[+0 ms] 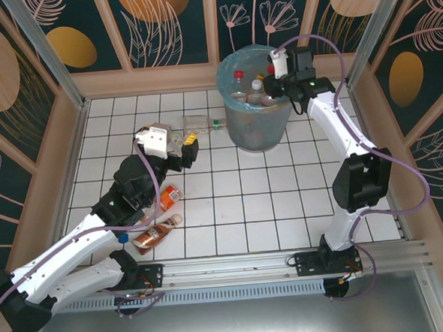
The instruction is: Put the plastic bottles in the bin
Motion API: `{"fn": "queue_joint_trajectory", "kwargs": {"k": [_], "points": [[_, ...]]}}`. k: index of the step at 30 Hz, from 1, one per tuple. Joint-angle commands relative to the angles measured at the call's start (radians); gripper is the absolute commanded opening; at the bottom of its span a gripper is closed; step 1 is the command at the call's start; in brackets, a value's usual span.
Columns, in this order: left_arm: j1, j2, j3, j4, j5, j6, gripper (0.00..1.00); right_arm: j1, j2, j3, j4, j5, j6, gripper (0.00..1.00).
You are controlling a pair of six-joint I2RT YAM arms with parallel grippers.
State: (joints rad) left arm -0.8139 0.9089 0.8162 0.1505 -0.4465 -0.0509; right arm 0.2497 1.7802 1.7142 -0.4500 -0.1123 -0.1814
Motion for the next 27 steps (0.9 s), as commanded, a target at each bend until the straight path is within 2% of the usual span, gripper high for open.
{"fn": "queue_joint_trajectory", "kwargs": {"k": [1,8,10,15,22,24,27], "points": [[0.001,-0.002,0.002,-0.011,-0.001,-0.014,0.99,-0.015,0.024,-0.069,0.016,-0.021,0.006,0.00],[0.001,-0.008,0.000,-0.022,-0.010,-0.015,0.99,-0.032,0.057,-0.098,0.033,-0.033,0.007,0.02],[0.001,-0.010,0.001,-0.025,-0.013,-0.015,0.99,-0.032,0.073,-0.074,0.009,-0.031,0.009,0.13],[0.001,-0.016,0.003,-0.031,-0.022,-0.017,0.99,-0.025,0.064,0.008,-0.039,-0.058,0.041,0.28],[0.001,-0.024,0.000,-0.028,-0.036,-0.016,0.99,0.022,0.026,0.148,-0.086,-0.008,0.047,0.52],[0.001,-0.024,-0.001,-0.028,-0.040,-0.019,0.99,0.034,0.029,0.184,-0.105,0.012,0.045,0.57],[0.001,-0.028,-0.002,-0.028,-0.048,-0.023,0.99,0.048,0.034,0.228,-0.126,0.037,0.043,0.57]]}}
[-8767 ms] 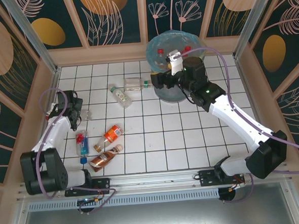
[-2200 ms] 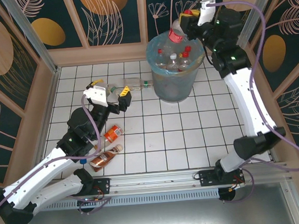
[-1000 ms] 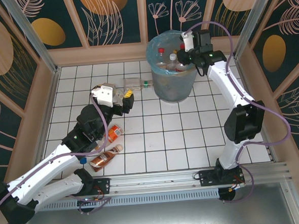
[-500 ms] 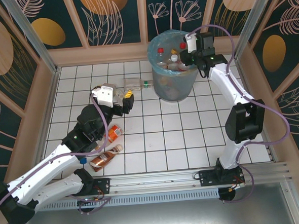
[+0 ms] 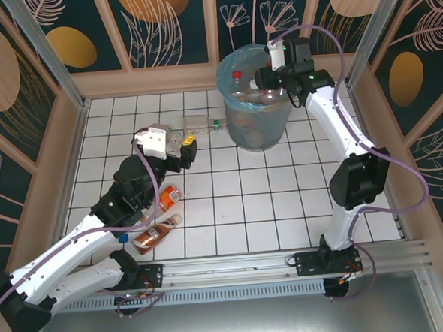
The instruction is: Put the plastic bottles in the bin
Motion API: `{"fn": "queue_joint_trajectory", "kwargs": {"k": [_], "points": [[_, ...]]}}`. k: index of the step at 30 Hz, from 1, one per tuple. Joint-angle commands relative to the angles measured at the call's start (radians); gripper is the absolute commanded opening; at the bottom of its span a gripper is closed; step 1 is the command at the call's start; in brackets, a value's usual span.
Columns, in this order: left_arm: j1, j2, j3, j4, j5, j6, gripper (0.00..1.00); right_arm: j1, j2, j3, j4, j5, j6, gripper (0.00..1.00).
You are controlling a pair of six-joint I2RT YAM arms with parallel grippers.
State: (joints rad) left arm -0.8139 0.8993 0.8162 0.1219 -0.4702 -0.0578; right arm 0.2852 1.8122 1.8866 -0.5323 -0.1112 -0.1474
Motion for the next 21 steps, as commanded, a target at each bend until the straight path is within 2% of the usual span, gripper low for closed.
{"fn": "queue_joint_trajectory", "kwargs": {"k": [1,3,9,14,21], "points": [[0.001,-0.022,-0.003,0.001,-0.025,-0.016,0.99,0.016,0.005,0.066,-0.044,0.040,0.009,0.57],[0.002,-0.026,-0.005,-0.001,-0.027,-0.017,0.99,0.020,0.011,0.078,-0.044,0.046,0.006,0.55],[0.002,-0.043,-0.014,-0.004,-0.035,-0.017,0.99,0.011,0.075,0.114,-0.039,0.045,-0.001,0.36],[0.001,-0.056,-0.022,-0.017,-0.040,-0.023,0.99,-0.005,0.167,0.186,-0.124,0.022,0.017,0.17],[0.002,-0.080,-0.036,-0.030,-0.054,-0.025,0.99,-0.005,0.168,0.068,-0.117,-0.019,0.032,0.14]]}}
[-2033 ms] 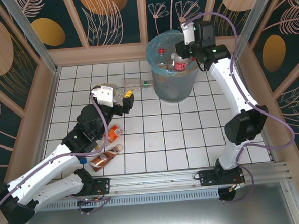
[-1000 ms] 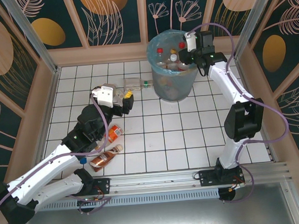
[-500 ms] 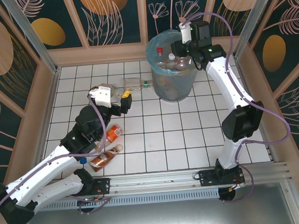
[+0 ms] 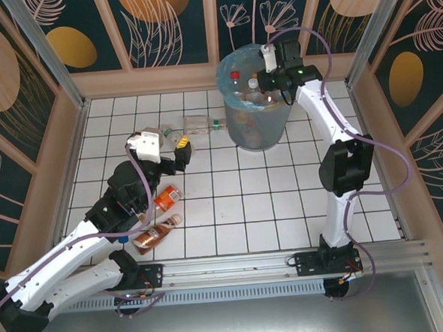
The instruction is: Put the plastic bottles in the bin
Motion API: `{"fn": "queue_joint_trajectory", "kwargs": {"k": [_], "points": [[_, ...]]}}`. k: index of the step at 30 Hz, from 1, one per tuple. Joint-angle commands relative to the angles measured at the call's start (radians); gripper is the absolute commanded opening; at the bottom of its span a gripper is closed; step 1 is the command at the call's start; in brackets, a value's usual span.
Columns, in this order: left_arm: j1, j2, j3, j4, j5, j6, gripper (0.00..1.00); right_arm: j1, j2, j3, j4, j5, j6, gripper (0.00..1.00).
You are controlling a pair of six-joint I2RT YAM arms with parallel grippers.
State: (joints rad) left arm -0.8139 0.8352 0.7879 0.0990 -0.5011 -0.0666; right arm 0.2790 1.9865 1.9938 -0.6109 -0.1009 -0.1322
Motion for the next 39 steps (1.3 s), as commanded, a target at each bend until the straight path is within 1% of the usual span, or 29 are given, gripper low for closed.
{"fn": "queue_joint_trajectory", "kwargs": {"k": [1,5,6,7,9,11,14,16,18,20,24,28,30,33,34,36,39], "points": [[0.002,-0.018,-0.007,-0.009,-0.025,-0.016,0.99,0.000,-0.006,-0.040,-0.036,-0.030,0.018,0.14],[0.002,-0.015,0.004,-0.027,-0.034,-0.022,0.99,0.000,0.006,0.028,-0.053,-0.029,0.017,0.17],[0.001,-0.012,0.010,-0.037,-0.041,-0.026,0.99,0.001,0.011,0.060,-0.063,-0.032,0.018,0.20],[0.001,-0.010,0.015,-0.047,-0.047,-0.031,0.99,0.003,0.015,0.092,-0.071,-0.033,0.021,0.24],[0.002,-0.004,0.029,-0.074,-0.070,-0.043,0.99,0.005,0.022,0.170,-0.092,-0.025,0.033,0.41],[0.001,0.005,0.044,-0.108,-0.105,-0.066,0.99,0.013,0.018,0.239,-0.108,-0.015,0.046,0.52],[0.001,0.031,0.078,-0.190,-0.180,-0.122,0.99,0.034,-0.020,0.288,-0.107,0.021,0.058,0.59],[0.002,0.060,0.114,-0.267,-0.236,-0.184,0.99,0.053,-0.065,0.267,-0.086,0.054,0.066,0.62],[0.003,0.097,0.160,-0.372,-0.278,-0.270,0.99,0.077,-0.127,0.205,-0.049,0.076,0.073,0.63],[0.002,0.130,0.215,-0.497,-0.289,-0.379,0.99,0.104,-0.196,0.118,-0.006,0.088,0.078,0.63],[0.003,0.194,0.317,-0.774,-0.194,-0.529,0.99,0.173,-0.352,-0.098,0.112,0.090,0.079,0.64],[0.004,0.256,0.367,-0.993,-0.089,-0.612,0.99,0.232,-0.508,-0.354,0.271,0.015,0.079,0.64],[0.004,0.276,0.345,-1.036,-0.027,-0.618,0.99,0.256,-0.582,-0.492,0.366,-0.030,0.081,0.65],[0.003,0.300,0.294,-1.036,0.020,-0.586,0.99,0.262,-0.650,-0.621,0.447,-0.071,0.098,0.66],[0.002,0.310,0.282,-1.029,0.031,-0.569,0.99,0.283,-0.662,-0.646,0.458,-0.084,0.104,0.66],[0.004,0.342,0.257,-1.007,0.041,-0.527,0.99,0.293,-0.679,-0.679,0.467,-0.104,0.118,0.66],[0.007,0.402,0.231,-0.974,0.051,-0.465,0.99,0.308,-0.684,-0.680,0.435,-0.102,0.117,0.67]]}}
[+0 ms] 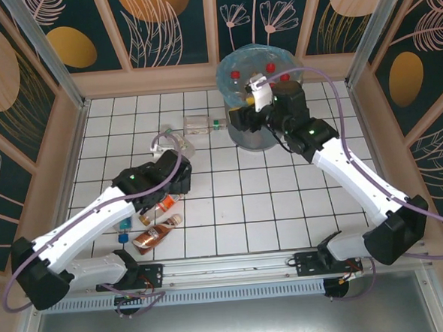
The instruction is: Put the plastic bottles in the bin
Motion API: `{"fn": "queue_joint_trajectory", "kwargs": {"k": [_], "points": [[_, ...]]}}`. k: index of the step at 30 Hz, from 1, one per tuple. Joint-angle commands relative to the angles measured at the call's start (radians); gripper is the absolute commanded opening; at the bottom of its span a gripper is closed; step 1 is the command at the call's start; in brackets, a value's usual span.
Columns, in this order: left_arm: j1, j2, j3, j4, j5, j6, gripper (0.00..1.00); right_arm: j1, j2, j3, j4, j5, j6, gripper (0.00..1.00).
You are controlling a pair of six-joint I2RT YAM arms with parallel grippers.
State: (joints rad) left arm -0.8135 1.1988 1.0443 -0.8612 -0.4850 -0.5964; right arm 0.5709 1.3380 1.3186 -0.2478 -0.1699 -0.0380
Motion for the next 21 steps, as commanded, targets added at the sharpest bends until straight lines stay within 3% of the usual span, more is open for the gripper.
{"fn": "queue_joint_trajectory", "kwargs": {"k": [1,11,21], "points": [[0.011,0.058,-0.032,-0.012,0.042,0.077,0.99,0.017,-0.037,-0.004,0.062,-0.030,0.021,0.67],[0.063,0.280,-0.030,0.045,0.115,0.161,0.99,0.018,-0.097,-0.020,0.051,0.011,-0.013,0.70],[0.068,0.452,-0.007,-0.001,0.089,0.181,0.99,0.018,-0.100,-0.032,0.045,0.020,-0.027,0.72]]}}
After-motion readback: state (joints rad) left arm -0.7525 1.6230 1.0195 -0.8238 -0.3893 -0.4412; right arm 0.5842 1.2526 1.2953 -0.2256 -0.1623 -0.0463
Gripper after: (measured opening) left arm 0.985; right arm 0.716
